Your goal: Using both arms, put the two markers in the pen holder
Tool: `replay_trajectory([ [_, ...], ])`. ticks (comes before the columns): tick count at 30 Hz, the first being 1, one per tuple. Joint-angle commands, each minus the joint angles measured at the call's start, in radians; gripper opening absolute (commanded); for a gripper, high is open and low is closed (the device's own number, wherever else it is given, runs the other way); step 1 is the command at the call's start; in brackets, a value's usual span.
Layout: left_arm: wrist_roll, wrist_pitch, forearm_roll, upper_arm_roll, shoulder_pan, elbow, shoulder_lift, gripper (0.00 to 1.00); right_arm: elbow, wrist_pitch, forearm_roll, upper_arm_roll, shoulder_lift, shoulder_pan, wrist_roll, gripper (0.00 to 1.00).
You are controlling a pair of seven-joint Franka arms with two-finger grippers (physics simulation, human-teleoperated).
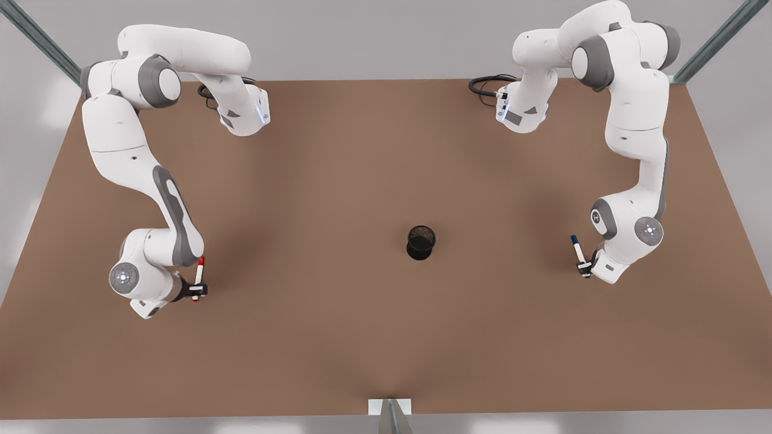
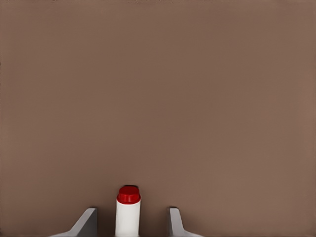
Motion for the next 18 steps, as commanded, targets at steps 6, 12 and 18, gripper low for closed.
replay_trajectory([
  [6,-0.041,-0.100,-0.006,-0.003,-0.035,0.048,-0.043,0.21,-0.004,-0.018,0.000,0.009,-0.006,-0.002,-0.008,0.61],
  [12,-0.209,-0.531,-0.033,-0.011,-0.299,0.192,-0.227,0.21,-0.006,-0.018,0.000,0.009,-0.004,-0.002,-0.008,0.44],
  [18,0.008,-0.722,-0.306,-0.173,-0.406,0.381,-0.233,0.21,0.001,-0.018,0.001,0.015,-0.007,-0.002,-0.001,0.29],
])
